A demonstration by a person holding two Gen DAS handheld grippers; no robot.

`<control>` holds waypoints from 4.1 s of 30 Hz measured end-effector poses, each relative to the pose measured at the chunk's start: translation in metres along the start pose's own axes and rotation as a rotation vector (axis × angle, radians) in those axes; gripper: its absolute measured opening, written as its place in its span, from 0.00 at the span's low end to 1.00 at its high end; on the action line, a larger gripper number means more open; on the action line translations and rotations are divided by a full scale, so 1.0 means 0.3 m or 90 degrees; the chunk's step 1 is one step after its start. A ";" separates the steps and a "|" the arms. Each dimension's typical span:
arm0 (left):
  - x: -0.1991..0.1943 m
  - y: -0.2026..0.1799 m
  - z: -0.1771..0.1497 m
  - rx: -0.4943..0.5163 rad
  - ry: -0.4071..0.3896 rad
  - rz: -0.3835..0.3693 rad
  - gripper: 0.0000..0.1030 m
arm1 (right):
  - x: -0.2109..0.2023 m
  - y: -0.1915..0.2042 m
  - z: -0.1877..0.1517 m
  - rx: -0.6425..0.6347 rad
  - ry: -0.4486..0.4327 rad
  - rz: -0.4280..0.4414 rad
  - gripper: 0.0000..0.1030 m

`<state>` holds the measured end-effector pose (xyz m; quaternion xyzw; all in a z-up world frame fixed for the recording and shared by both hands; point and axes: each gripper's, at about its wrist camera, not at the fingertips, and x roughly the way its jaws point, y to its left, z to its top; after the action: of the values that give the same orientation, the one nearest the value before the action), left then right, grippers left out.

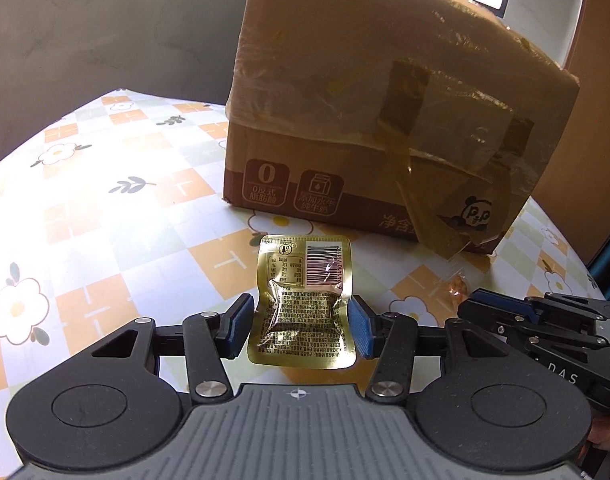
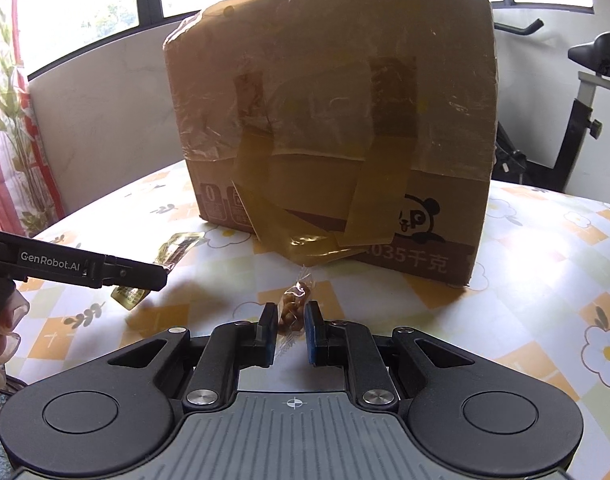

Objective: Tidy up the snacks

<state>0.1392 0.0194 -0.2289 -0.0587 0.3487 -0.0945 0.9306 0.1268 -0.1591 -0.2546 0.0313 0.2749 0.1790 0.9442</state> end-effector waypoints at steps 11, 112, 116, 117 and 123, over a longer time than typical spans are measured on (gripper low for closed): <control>-0.202 -0.009 0.114 0.024 -0.114 -0.019 0.52 | -0.200 0.041 0.140 -0.006 -0.083 0.006 0.13; -0.716 -0.120 0.555 0.171 -0.273 0.046 0.94 | -0.704 0.271 0.677 0.068 -0.208 -0.277 1.00; -0.714 -0.116 0.552 0.169 -0.273 0.052 0.94 | -0.699 0.274 0.675 0.072 -0.207 -0.281 1.00; -0.717 -0.117 0.548 0.167 -0.272 0.053 0.94 | -0.698 0.273 0.674 0.071 -0.206 -0.276 1.00; -0.717 -0.124 0.548 0.162 -0.269 0.058 0.94 | -0.696 0.270 0.678 0.074 -0.202 -0.268 1.00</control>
<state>0.0837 0.0368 0.0382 0.0562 0.1338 -0.0816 0.9860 0.0448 -0.1496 0.0364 0.0553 0.1335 -0.0444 0.9885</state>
